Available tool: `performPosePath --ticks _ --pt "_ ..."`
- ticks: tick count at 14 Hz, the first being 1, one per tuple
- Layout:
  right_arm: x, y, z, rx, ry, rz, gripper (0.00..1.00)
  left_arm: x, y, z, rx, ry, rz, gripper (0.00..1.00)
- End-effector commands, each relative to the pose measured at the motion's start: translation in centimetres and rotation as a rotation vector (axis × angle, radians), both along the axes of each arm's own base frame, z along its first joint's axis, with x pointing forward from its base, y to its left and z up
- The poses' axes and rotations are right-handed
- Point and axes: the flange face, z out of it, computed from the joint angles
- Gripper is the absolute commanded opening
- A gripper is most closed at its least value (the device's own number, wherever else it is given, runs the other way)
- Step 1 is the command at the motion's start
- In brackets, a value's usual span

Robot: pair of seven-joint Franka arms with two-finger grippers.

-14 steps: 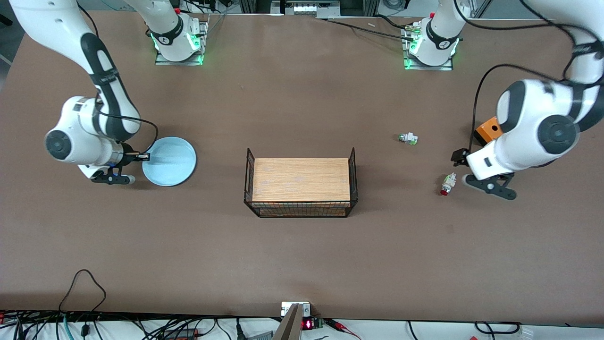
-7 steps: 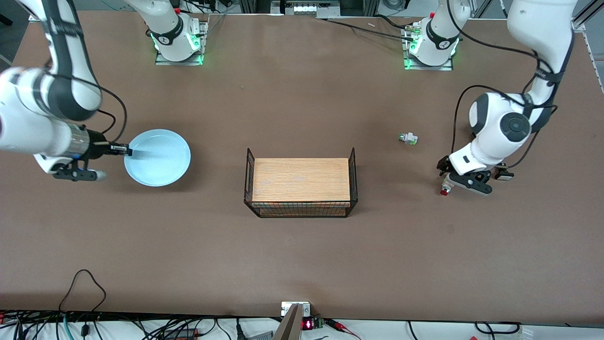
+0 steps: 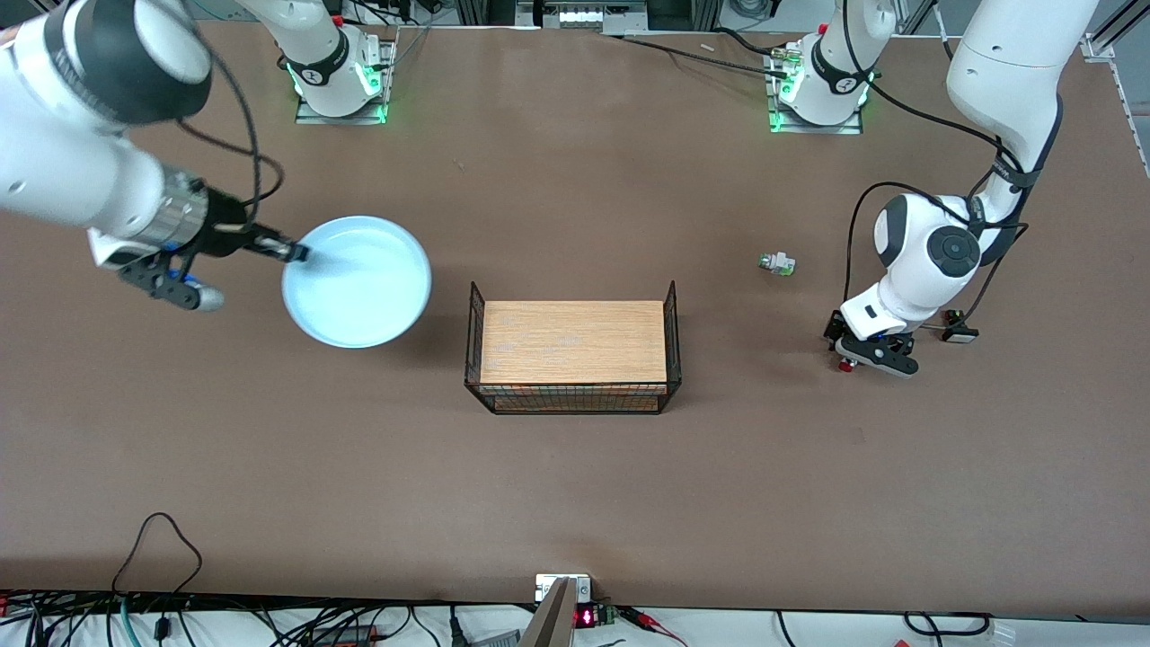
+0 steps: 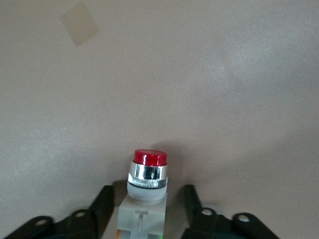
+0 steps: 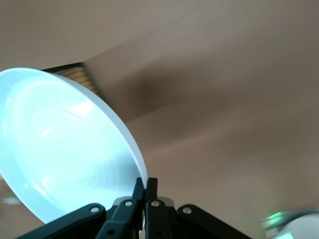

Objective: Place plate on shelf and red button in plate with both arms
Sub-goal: 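Lift the plate with the right gripper and carry it over the wooden board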

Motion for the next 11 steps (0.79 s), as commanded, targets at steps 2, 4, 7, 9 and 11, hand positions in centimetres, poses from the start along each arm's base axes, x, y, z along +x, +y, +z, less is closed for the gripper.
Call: performPosePath --ticks 2,4,7,9,11 --pt "-0.1 3.8 1.2 0.091 0.096 -0.221 0.0 0.6 1.2 0.8 0.004 -0.017 0.008 0.07" --pt "-0.6 7.0 1.1 0.078 0.107 -0.29 0.0 1.0 1.1 1.5 0.005 -0.032 0.003 0.06" --pt "-1.6 12.3 0.3 0.055 0.123 -0.391 0.0 2.1 0.7 4.9 0.011 -0.04 -0.004 0.05" --pt "-2.2 15.3 -0.3 0.055 0.116 -0.43 0.0 4.0 0.1 8.6 0.021 0.063 -0.008 0.05" --pt "-2.8 17.6 -1.5 0.036 0.1 -0.434 0.0 6.3 -0.1 12.8 0.031 0.176 -0.006 0.05"
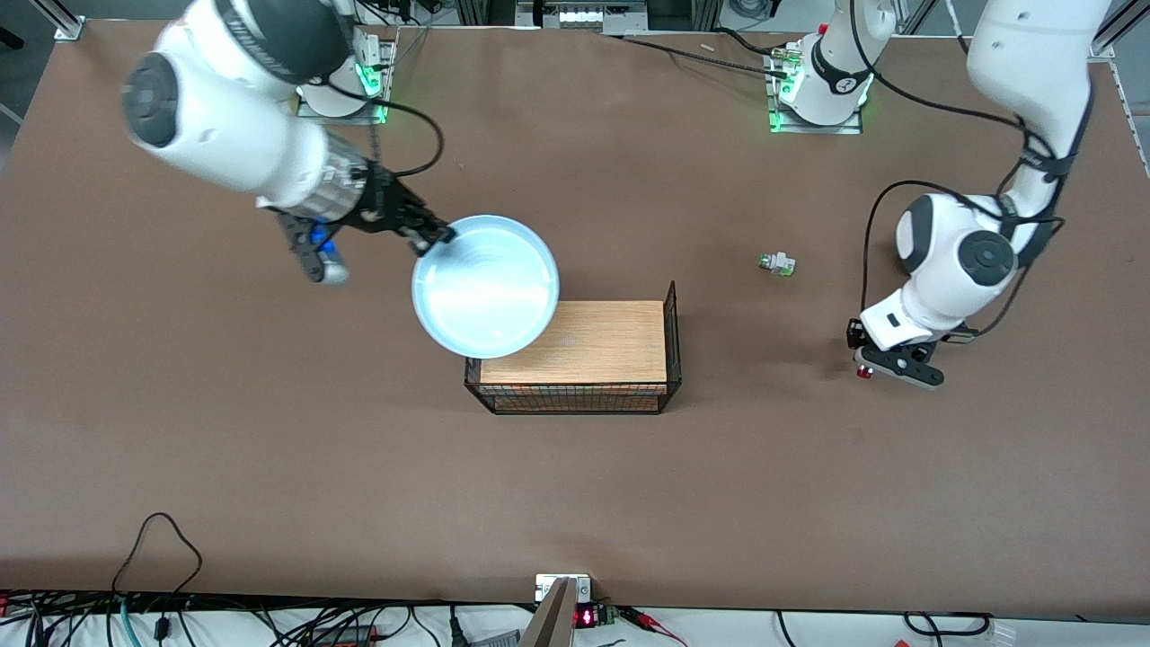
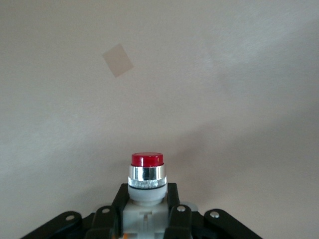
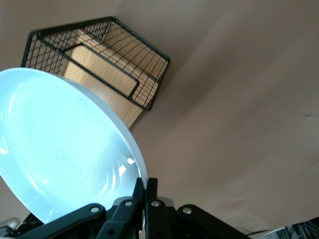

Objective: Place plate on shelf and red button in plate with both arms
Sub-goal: 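Lift the plate with the right gripper and carry it over the wooden board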

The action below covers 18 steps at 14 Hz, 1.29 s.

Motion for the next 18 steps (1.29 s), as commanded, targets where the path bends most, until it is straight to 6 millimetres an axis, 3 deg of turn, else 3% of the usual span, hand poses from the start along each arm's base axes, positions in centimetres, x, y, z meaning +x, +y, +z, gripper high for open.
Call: performPosePath --ticks 1,4,9,13,16,18 --pt "-0.3 2.7 -1.5 -0.022 -0.006 -0.024 0.0 2.7 -0.4 6.2 0.016 0.101 -0.012 0.05" --pt "-1.4 5.0 -4.3 -0.031 -0.018 -0.012 0.0 3.9 -0.9 10.8 0.019 0.166 -0.012 0.05" --pt "-0.9 5.7 -7.5 -0.026 -0.056 -0.036 0.0 5.0 -2.8 17.1 0.016 0.194 -0.024 0.06" --pt "-0.6 7.1 -9.5 -0.015 -0.084 -0.046 0.0 5.2 -3.3 20.2 0.013 0.201 -0.03 0.06" --pt "0.1 7.2 -10.6 -0.01 -0.106 -0.056 0.0 5.2 -5.3 21.2 0.003 0.184 -0.064 0.06" --pt "0.5 7.4 -11.4 -0.007 -0.119 -0.064 0.0 5.0 -5.4 21.8 0.001 0.175 -0.065 0.06"
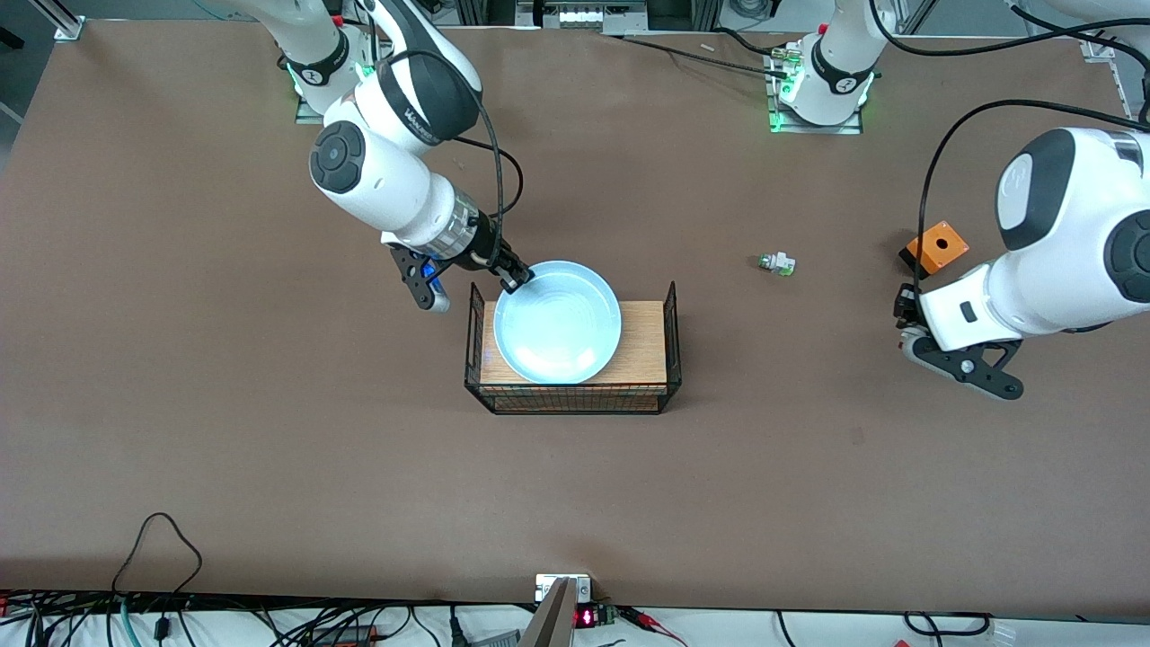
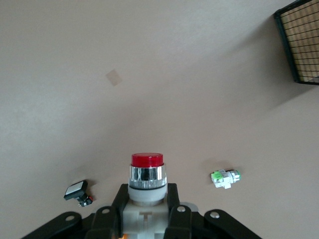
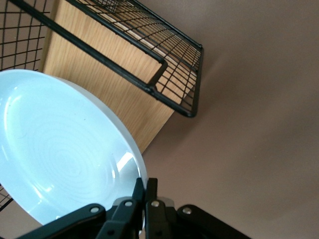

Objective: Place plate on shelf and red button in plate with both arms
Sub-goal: 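Lower the plate onto the wooden board and open the right gripper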

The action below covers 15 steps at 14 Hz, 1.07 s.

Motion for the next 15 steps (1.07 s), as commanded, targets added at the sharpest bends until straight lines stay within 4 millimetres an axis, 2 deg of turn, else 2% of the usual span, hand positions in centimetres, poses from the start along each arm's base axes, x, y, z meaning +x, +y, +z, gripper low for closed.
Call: performPosePath --ticks 1,5,9,15 --pt "0.8 0.3 -0.5 0.003 -0.052 -0.011 0.0 0.1 -0.2 1.0 -0.002 0.001 -0.005 0.06" --pt "1.4 0.4 -1.9 0.007 -0.081 -0.009 0.0 0.1 -0.1 1.0 -0.002 0.001 -0.003 0.06" --pt "0.9 1.2 -3.0 0.005 -0.084 0.004 0.0 0.1 -0.1 1.0 -0.002 0.001 -0.003 0.06" --pt "-0.7 1.0 -2.3 -0.006 -0.074 0.019 0.0 0.1 -0.1 0.9 -0.002 0.003 -0.003 0.06"
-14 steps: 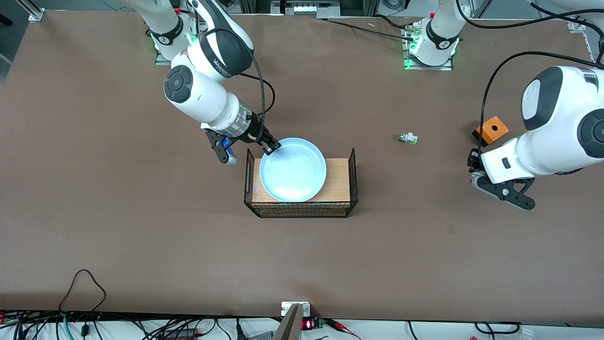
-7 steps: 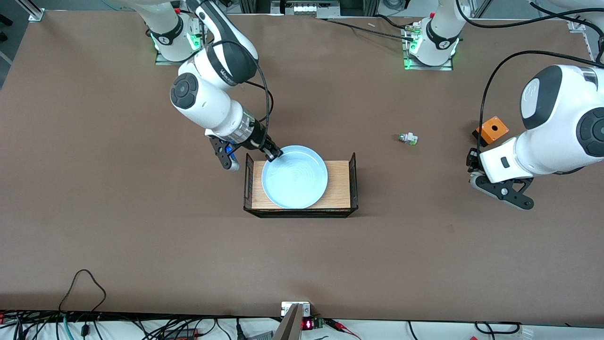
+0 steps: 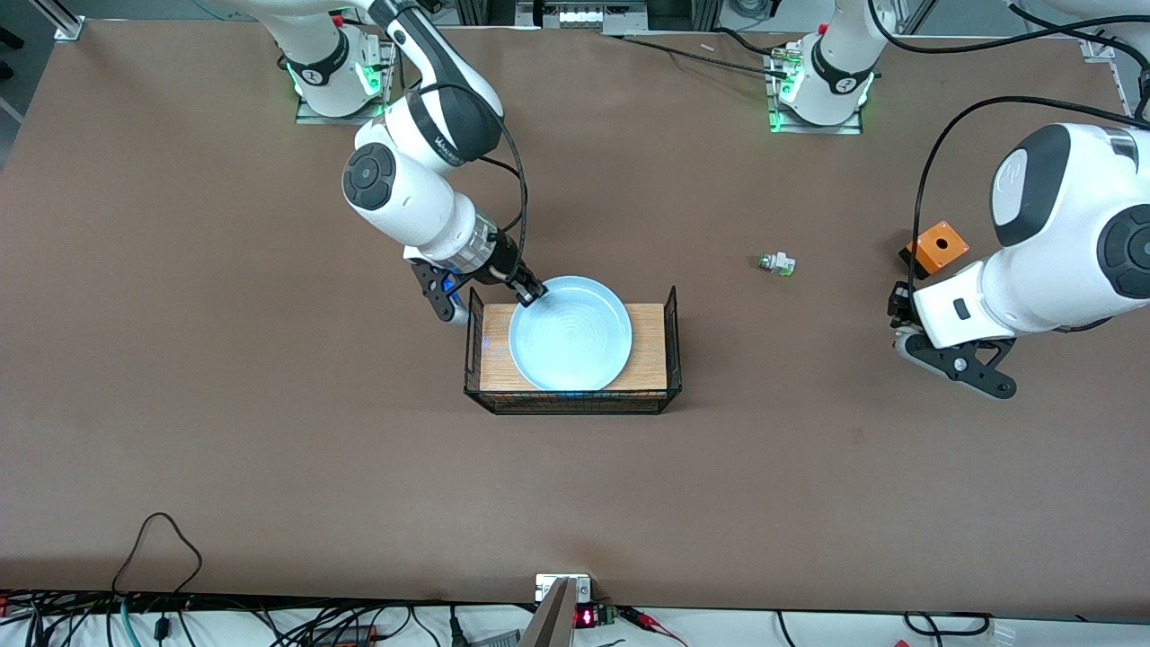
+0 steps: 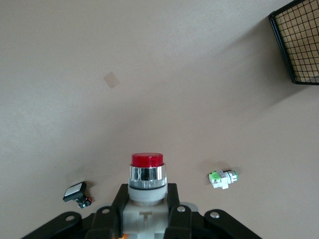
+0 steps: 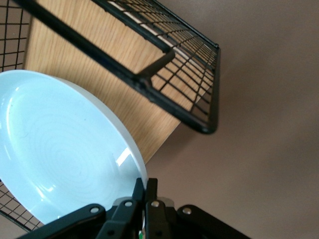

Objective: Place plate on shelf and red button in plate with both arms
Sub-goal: 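Lower the plate onto the wooden board and open the right gripper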

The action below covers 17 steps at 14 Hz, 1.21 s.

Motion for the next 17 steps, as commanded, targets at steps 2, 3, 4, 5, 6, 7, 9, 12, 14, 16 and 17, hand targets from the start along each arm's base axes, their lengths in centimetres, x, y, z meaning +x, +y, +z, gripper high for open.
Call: performPosePath --ticks 2,3,4,5,6,7,9,12,14,16,17 --pt "-1.2 -0.9 0.2 -0.021 -0.024 0.022 0.0 0.1 0.1 0.7 0.0 0.003 0.0 0.06" --pt "-1.7 -1.1 0.0 -0.027 -0.02 0.026 0.0 0.1 0.1 0.7 0.0 0.003 0.0 0.06" --pt "-2.0 -1.3 -0.4 -0.034 -0.014 0.033 0.0 0.1 0.1 0.8 0.0 0.002 0.0 0.06" --pt "-2.4 -1.6 -0.7 -0.04 -0.015 0.052 0.0 0.1 0.1 0.7 0.0 0.003 0.0 0.06" --pt "-2.5 -1.7 -0.8 -0.042 -0.016 0.06 0.0 0.1 0.1 0.7 0.0 0.003 0.0 0.06" --pt "-2.4 -1.8 -0.8 -0.043 -0.017 0.06 0.0 0.1 0.1 0.7 0.0 0.003 0.0 0.06" --pt "-1.5 -2.5 -0.2 -0.025 -0.016 0.021 0.8 0.1 0.0 0.7 -0.001 0.004 -0.001 0.06" --pt "-1.5 -2.5 1.6 -0.033 -0.059 0.046 1.0 0.0 -0.4 1.0 -0.006 0.001 -0.005 0.06" --pt "-1.3 -3.0 4.8 -0.013 -0.107 0.046 1.0 -0.9 -2.9 2.3 -0.015 0.006 -0.022 0.06" --pt "-0.5 -4.8 9.7 -0.032 -0.151 0.075 1.0 -1.8 -6.4 6.3 -0.056 -0.035 -0.023 0.06" --pt "-0.2 -6.1 11.9 -0.094 -0.171 0.155 1.0 -2.1 -7.4 7.6 -0.082 -0.036 0.001 0.06"
